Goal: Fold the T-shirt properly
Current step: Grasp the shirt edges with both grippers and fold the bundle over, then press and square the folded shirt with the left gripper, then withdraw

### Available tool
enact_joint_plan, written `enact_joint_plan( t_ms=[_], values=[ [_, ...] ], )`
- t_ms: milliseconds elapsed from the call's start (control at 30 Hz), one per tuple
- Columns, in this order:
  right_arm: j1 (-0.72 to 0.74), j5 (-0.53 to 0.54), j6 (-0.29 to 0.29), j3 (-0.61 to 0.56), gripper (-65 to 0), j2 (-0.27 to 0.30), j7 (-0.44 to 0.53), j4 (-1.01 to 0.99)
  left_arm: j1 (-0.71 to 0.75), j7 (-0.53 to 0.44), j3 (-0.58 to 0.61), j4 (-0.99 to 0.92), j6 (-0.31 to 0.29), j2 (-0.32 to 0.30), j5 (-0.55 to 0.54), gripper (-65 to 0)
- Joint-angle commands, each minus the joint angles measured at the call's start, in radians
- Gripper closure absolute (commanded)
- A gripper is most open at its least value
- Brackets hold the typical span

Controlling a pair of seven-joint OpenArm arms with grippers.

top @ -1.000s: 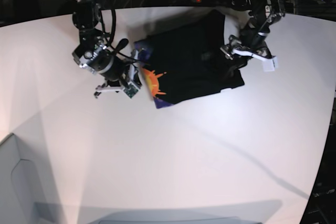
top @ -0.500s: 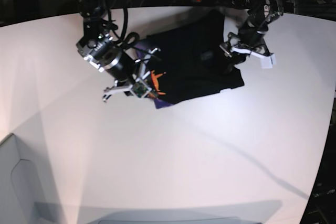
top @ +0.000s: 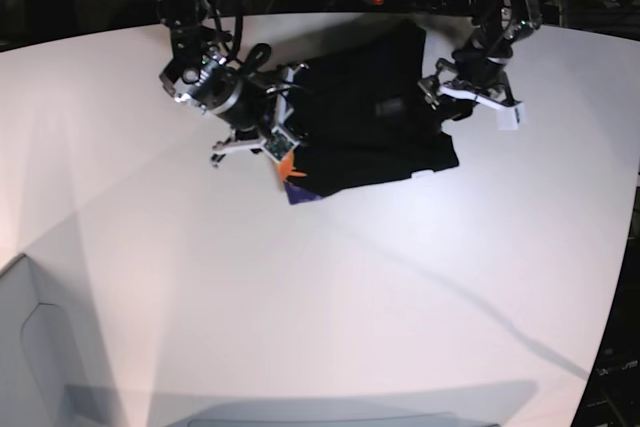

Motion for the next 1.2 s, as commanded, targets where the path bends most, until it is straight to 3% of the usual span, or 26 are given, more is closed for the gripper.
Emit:
enact_joint_plan(
  t_ms=[0, 167, 367, 467, 633, 667, 933, 1100, 1167],
  values=[
    [-0.002, 0.019, -0.009, 0.010, -4.7, -0.002, 0.031, 0.066, 0.019, -0.013, 0.003, 0.042, -0.012, -0.007, -0.018, -49.5],
    [-0.017, 0.019, -0.009, 0.028, -4.8, -0.021, 0.022, 0.201, 0.043, -0.013, 0.004, 0.054, -0.012, 0.004, -0.013, -49.5],
    [-0.017, 0.018, -0.009, 0.028, -4.8, -0.016, 0.020, 0.207, 0.037, -0.013, 0.084, -0.024, -0.012, -0.007, -0.012, -48.2],
    [-0.017, 0.016, -0.009, 0.035, -4.8, -0.016, 0.020, 0.207, 0.034, -0.013, 0.119, -0.055, -0.012, -0.007, -0.009, -36.2],
    [-0.010, 0.016, -0.009, 0.114, -4.8, -0.019, 0.020, 0.207, 0.000, -0.012, 0.128, -0.079, -0.012, -0.014, -0.007, -4.5],
    [-0.008, 0.016, -0.009, 0.130, -4.8, -0.019, 0.020, 0.207, -0.007, -0.012, 0.128, -0.084, -0.012, -0.031, -0.007, 0.0],
    [0.018, 0.016, -0.009, 0.275, -4.8, -0.021, 0.020, 0.207, -0.162, -0.012, 0.312, -0.177, -0.013, -0.237, -0.007, 0.0],
    [0.019, 0.016, -0.009, 0.377, -4.8, -0.021, 0.020, 0.207, -0.431, -0.012, 0.632, -0.314, -0.013, -0.401, -0.007, 0.0],
    [0.018, 0.016, -0.009, 0.407, -4.8, -0.021, 0.020, 0.208, -0.549, -0.013, 0.777, -0.348, -0.015, -0.439, -0.007, 0.0]
  ],
)
